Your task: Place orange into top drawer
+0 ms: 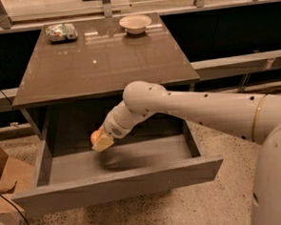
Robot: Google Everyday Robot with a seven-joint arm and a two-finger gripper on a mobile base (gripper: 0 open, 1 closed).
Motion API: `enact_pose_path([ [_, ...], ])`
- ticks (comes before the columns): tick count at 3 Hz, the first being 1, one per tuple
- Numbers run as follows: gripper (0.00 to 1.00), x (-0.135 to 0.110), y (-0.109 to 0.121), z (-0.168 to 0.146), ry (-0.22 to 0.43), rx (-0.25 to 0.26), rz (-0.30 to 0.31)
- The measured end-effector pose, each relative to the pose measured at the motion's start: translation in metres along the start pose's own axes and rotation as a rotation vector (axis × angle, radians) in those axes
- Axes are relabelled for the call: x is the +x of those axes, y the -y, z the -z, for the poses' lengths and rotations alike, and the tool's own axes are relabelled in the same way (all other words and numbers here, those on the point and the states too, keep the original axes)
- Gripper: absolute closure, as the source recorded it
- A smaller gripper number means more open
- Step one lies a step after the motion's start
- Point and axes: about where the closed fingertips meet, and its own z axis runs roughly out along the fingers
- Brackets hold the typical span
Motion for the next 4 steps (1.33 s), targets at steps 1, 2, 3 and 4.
enact_pose_path([
  [1,1.0,0.017,-0.001,-0.015,-0.038,0.007,-0.045],
  [2,0.82,0.029,-0.005,-0.025,-0.075,0.007,-0.081],
  [3,0.59,0.037,-0.01,-0.033,-0.099,-0.001,-0.111],
  [4,0.36,0.037,-0.01,-0.033,-0.099,-0.001,-0.112],
])
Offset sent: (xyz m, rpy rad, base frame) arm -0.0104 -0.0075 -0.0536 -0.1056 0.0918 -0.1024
